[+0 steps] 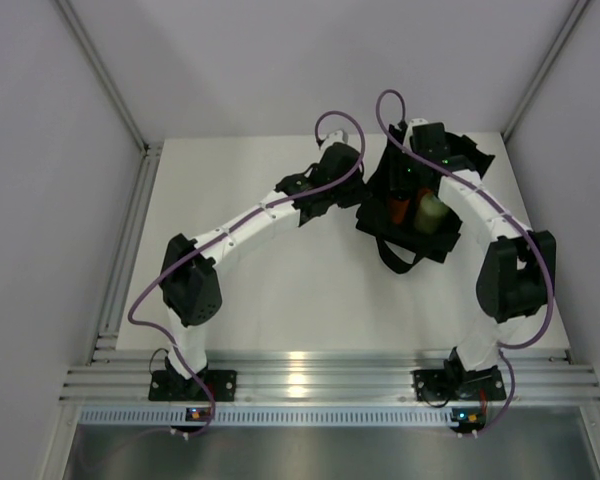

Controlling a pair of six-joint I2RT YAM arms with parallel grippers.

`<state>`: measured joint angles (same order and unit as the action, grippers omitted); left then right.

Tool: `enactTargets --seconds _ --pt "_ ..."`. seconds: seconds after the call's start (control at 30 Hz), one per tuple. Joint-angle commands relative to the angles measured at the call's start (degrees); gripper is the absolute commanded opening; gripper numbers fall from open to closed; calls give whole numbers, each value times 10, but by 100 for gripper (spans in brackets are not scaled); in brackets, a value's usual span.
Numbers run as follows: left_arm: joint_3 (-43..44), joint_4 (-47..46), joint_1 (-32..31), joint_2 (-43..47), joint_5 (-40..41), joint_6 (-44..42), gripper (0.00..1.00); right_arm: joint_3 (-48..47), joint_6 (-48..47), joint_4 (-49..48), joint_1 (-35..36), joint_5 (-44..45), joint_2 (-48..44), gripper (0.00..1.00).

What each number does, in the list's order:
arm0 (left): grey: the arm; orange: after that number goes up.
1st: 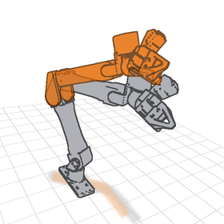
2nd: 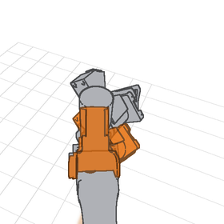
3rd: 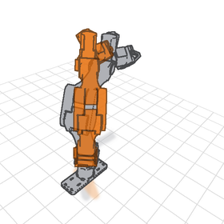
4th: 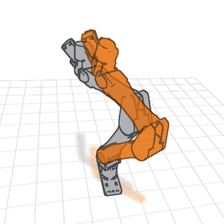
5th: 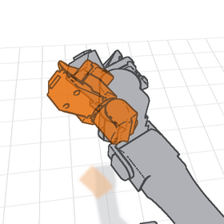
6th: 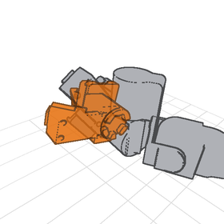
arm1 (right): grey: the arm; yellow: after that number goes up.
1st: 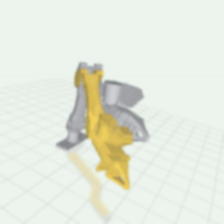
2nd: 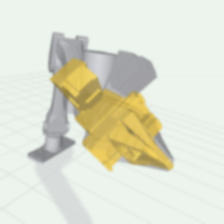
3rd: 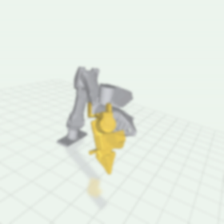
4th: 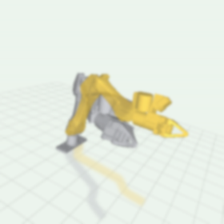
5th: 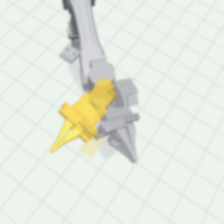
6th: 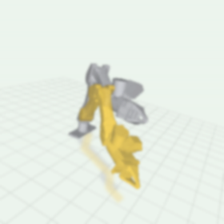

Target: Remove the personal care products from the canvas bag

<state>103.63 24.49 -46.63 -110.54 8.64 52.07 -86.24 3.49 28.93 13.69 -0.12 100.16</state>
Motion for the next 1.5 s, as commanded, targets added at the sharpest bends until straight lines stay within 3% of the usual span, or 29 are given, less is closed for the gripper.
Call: enactTargets --seconds 0.0,0.2,0.27,0.37,0.77,1.47 --pt "22 0 -1 -4 -5 0 0 7 5 -39 12 -9 11 54" --pt "24 0 -1 -2 -2 -7 0 8 6 -46 12 -11 19 42" --pt "22 1 -1 -1 -1 -7 0 7 10 -46 12 -10 17 42" --pt "20 0 -1 -1 -1 -7 0 12 13 -46 14 -1 5 55" --pt "23 0 -1 -5 -5 -7 0 22 24 -51 12 29 -58 60" --pt "21 0 -1 1 -15 -12 0 64 9 -75 3 13 -37 48"
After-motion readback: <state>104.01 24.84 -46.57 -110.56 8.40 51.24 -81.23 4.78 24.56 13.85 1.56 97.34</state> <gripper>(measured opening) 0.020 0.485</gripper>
